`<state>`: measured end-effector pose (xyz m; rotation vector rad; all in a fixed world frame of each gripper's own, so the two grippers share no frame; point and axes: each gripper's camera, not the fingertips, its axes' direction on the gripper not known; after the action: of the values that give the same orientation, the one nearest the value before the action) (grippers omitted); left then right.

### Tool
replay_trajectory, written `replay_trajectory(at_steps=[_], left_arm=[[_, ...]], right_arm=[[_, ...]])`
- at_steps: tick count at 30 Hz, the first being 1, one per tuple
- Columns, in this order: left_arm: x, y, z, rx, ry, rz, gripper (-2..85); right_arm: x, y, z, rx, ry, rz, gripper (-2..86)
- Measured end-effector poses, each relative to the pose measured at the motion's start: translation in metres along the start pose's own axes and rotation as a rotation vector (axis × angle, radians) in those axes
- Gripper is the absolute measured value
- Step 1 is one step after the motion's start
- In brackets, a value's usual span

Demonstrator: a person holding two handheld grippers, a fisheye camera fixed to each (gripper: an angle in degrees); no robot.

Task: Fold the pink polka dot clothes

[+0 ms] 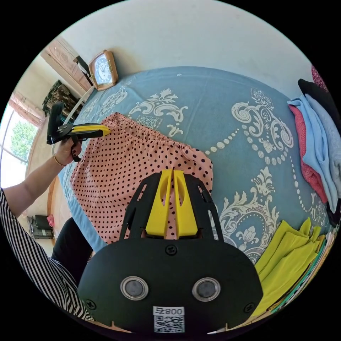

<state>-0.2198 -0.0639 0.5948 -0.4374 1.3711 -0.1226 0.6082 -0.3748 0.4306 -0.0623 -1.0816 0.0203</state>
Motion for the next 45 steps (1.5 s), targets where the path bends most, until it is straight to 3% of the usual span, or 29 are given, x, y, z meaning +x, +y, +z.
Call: replay_trajectory(at_steps=[10,16,23,26,30,36,40,45], left_arm=[[0.002,-0.029,0.058,0.061,0.004,-0.044,1.0],[-0.009,-0.032,0.116,-0.036,-0.026,-0.071,3.1],[-0.011,0.005,0.104,0.136,0.005,-0.091,5.9],[-0.016,0.031,0.108,0.149,-0.066,-0.120,5.0],[-0.040,0.049,0.143,0.037,-0.153,-0.210,2.7],[-0.049,0.070,0.153,0.084,-0.073,-0.266,3.5],[-0.001,0.098,0.152,0.143,0.112,-0.098,7.4],[0.082,0.136,0.188,0.065,0.316,0.100,9.8]], right_arm=[[0.005,-0.006,0.004,0.046,0.007,0.036,0.7],[0.023,-0.015,0.023,-0.037,-0.017,0.073,1.5],[0.040,0.013,-0.029,0.105,0.004,0.129,4.7],[0.044,0.033,-0.047,0.146,-0.054,0.119,3.3],[0.054,0.034,-0.026,0.008,-0.022,0.119,1.3],[0.095,0.033,-0.058,0.026,-0.111,0.170,1.6],[0.123,0.082,-0.097,0.007,-0.184,0.247,5.3],[0.154,0.162,-0.119,-0.016,-0.414,0.436,8.4]])
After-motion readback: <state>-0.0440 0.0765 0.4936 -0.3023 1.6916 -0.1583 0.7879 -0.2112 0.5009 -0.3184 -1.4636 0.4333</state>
